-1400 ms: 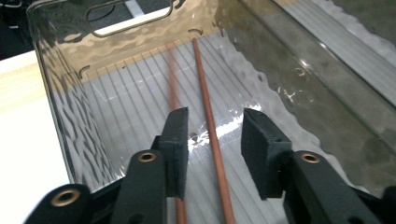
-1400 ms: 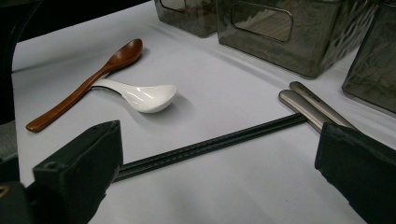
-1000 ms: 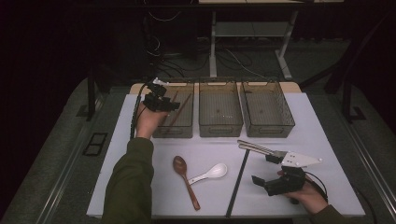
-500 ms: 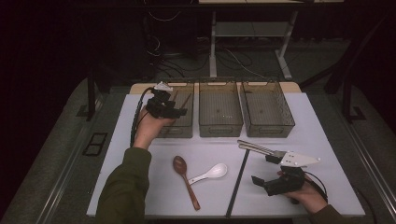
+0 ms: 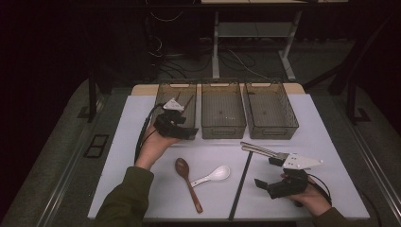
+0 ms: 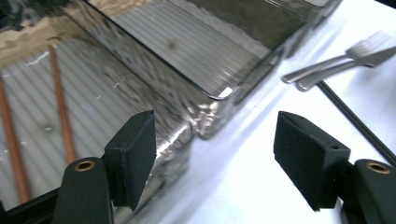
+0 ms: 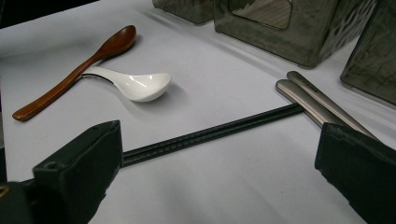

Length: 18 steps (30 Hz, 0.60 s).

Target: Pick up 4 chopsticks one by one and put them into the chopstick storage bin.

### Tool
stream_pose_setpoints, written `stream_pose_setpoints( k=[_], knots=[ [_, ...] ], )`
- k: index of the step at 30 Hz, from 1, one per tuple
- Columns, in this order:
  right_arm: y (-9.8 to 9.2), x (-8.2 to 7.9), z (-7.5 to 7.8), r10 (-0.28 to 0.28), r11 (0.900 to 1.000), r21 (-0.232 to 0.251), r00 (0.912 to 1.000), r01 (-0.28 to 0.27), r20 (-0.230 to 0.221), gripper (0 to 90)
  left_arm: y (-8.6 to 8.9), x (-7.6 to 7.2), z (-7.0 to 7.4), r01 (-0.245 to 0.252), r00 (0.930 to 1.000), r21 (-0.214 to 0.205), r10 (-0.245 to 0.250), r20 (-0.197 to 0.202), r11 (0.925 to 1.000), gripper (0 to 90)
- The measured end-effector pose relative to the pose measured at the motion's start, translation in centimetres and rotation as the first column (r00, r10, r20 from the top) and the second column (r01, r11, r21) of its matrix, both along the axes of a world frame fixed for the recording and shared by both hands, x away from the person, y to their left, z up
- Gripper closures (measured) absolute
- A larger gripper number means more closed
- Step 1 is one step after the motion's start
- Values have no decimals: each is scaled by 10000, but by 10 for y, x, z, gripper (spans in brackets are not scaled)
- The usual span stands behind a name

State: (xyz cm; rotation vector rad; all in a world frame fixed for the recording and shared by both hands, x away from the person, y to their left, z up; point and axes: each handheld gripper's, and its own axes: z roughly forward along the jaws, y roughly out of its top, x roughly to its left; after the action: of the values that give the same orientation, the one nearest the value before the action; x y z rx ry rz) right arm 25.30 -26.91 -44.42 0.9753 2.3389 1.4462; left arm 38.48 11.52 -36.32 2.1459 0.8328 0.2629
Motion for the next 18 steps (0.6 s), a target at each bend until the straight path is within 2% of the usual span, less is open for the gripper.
stream_pose_setpoints(
  k=[10, 14, 18],
  knots=[
    [0, 0, 0, 35, 9998, -182, 9997, -39, -229, 9, -4, -29, -13, 418, 9991, -201, -418, 6, 9989, 268],
    [-1, 0, 1, 45, 9998, -210, 9990, -55, -453, 9, -2, -41, -21, 599, 9982, -175, -598, 62, 9981, 244],
    [0, 0, 3, 61, 9990, -430, 9990, -79, -433, 9, 1, -52, -27, 607, 9980, -244, -602, 196, 9979, 217]
  ],
)
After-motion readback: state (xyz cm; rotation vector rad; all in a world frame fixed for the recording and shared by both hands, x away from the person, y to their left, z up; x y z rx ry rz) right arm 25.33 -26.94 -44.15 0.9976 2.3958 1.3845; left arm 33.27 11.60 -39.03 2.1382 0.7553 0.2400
